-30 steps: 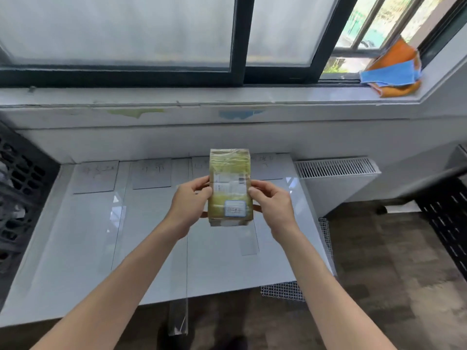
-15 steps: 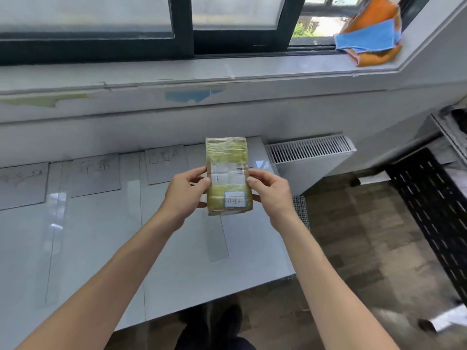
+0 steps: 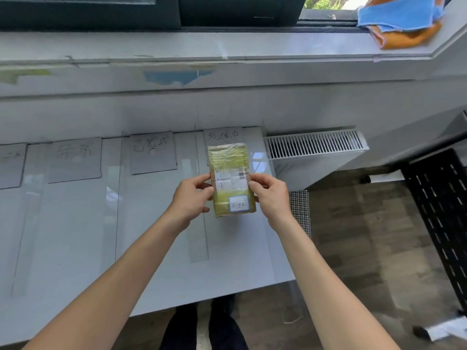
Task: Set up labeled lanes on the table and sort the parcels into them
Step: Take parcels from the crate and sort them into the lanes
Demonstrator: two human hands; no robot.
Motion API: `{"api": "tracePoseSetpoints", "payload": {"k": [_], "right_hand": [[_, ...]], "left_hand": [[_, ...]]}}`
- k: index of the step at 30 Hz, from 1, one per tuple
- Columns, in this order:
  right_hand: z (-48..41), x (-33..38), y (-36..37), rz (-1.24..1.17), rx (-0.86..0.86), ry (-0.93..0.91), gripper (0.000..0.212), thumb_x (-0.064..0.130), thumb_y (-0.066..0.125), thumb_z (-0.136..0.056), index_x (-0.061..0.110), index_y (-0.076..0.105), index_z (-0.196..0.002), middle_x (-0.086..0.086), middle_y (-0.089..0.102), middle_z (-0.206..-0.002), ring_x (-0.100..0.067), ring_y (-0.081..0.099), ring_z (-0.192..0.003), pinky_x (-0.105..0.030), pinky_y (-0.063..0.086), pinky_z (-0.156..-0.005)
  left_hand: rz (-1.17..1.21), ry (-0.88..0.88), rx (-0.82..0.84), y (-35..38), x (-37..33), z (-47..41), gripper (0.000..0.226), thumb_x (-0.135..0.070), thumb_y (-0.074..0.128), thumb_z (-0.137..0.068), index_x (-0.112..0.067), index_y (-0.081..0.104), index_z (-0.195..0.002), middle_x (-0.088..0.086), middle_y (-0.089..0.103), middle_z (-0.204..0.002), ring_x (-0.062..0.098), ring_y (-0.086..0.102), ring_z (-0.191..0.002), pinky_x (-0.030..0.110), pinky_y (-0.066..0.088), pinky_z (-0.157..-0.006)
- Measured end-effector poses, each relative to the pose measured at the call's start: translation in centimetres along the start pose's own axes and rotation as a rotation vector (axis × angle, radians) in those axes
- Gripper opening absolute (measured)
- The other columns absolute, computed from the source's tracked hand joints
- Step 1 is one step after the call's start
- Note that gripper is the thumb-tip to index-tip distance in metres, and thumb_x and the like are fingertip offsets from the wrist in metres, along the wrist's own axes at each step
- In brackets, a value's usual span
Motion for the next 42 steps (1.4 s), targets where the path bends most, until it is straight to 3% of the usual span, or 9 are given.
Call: {"api": "tracePoseSetpoints", "payload": {"k": [7, 15, 22, 28, 30, 32, 36, 38, 42], "right_hand": [[-1.5, -1.4, 1.3, 0.016, 0.052, 0.045, 0.022, 0.003, 0.06, -0.094, 0.006, 0.075, -0.11, -0.009, 0.075, -0.104, -0.026, 0.07, -0.102, -0.047, 0.058, -0.092], [-2.4, -2.3, 1.9, 0.026, 0.043, 0.057, 0.02, 0.003, 0.061, -0.092, 0.01, 0.075, -0.105, -0.007, 0.076, -0.101, -0.024, 0.071, -0.098, -0.048, 0.058, -0.09], [-2.7, -2.4, 2.6, 0.027, 0.075, 0.056, 0.021, 0.005, 0.06, -0.093, 0.012, 0.076, -0.106, -0.005, 0.076, -0.101, -0.022, 0.071, -0.099, -0.046, 0.058, -0.091], [-2.8, -2.6, 2.6, 0.025, 0.085, 0.055, 0.018, 0.007, 0.061, -0.095, 0.015, 0.074, -0.103, -0.006, 0.075, -0.102, -0.023, 0.071, -0.1, -0.048, 0.057, -0.092], [-2.8, -2.5, 2.6, 0.034, 0.093, 0.056, 0.017, 0.008, 0.061, -0.095, 0.013, 0.073, -0.107, -0.007, 0.075, -0.103, -0.024, 0.07, -0.101, -0.049, 0.056, -0.093], [-2.7, -2.1, 2.6, 0.109, 0.1, 0.033, 0.024, 0.014, 0.061, -0.096, 0.01, 0.069, -0.118, -0.005, 0.072, -0.107, -0.023, 0.067, -0.105, -0.045, 0.054, -0.097], [-1.5, 1.6, 3.0, 0.618, 0.056, -0.339, 0.043, 0.027, 0.054, -0.101, 0.012, 0.051, -0.141, -0.003, 0.057, -0.133, -0.019, 0.05, -0.126, -0.033, 0.043, -0.102], [-0.3, 3.6, 4.2, 0.766, 0.069, -0.522, 0.045, 0.027, 0.054, -0.102, 0.01, 0.049, -0.143, -0.006, 0.054, -0.138, -0.022, 0.046, -0.129, -0.036, 0.041, -0.106], [1.7, 6.3, 8.1, 0.977, 0.133, -0.656, 0.047, 0.031, 0.051, -0.102, 0.013, 0.047, -0.145, -0.009, 0.046, -0.148, -0.028, 0.035, -0.142, -0.04, 0.027, -0.117]], "left_hand": [[-0.022, -0.07, -0.047, -0.4, 1.7, -1.3, 0.041, -0.006, 0.057, -0.094, -0.026, 0.066, -0.128, 0.004, 0.066, -0.093, 0.019, 0.065, -0.084, 0.034, 0.057, -0.064], [-0.024, -0.094, -0.066, -0.3, 2.7, -2.4, 0.04, -0.008, 0.058, -0.094, -0.027, 0.065, -0.129, 0.001, 0.065, -0.091, 0.019, 0.066, -0.086, 0.033, 0.057, -0.064], [-0.012, -0.111, -0.085, -0.8, 3.2, -2.6, 0.037, -0.01, 0.058, -0.096, -0.025, 0.065, -0.13, 0.013, 0.069, -0.105, 0.022, 0.068, -0.089, 0.029, 0.055, -0.059], [-0.024, -0.113, -0.101, -0.8, 3.3, -2.8, 0.038, -0.014, 0.059, -0.096, -0.026, 0.063, -0.131, 0.007, 0.07, -0.098, 0.022, 0.07, -0.091, 0.028, 0.055, -0.058], [-0.031, -0.12, -0.101, -0.8, 3.3, -2.7, 0.04, -0.016, 0.06, -0.095, -0.025, 0.061, -0.135, 0.003, 0.07, -0.097, 0.019, 0.07, -0.09, 0.03, 0.057, -0.061], [-0.048, -0.134, -0.113, -1.1, 3.1, -2.5, 0.05, -0.025, 0.064, -0.093, -0.025, 0.053, -0.142, 0.0, 0.068, -0.108, 0.02, 0.067, -0.097, 0.037, 0.059, -0.074], [-0.392, -0.013, -0.218, -3.3, 1.2, -1.8, 0.065, -0.046, 0.06, -0.093, -0.028, 0.038, -0.151, 0.004, 0.048, -0.146, 0.022, 0.049, -0.127, 0.041, 0.043, -0.1], [-0.653, 0.061, -0.262, -4.8, -0.1, -0.8, 0.064, -0.046, 0.055, -0.095, -0.025, 0.037, -0.152, 0.008, 0.039, -0.153, 0.027, 0.036, -0.14, 0.045, 0.038, -0.106], [-1.002, 0.066, -0.329, -9.0, -1.6, 2.3, 0.063, -0.049, 0.048, -0.098, -0.022, 0.034, -0.153, 0.013, 0.033, -0.156, 0.031, 0.028, -0.144, 0.048, 0.029, -0.113]]}}
Point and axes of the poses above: each hand's wrist, its own z-axis away from the middle knuckle, its own y-axis out of the palm, x = y × z, the point moved 7 cm from there along -z, towards the middle knuckle
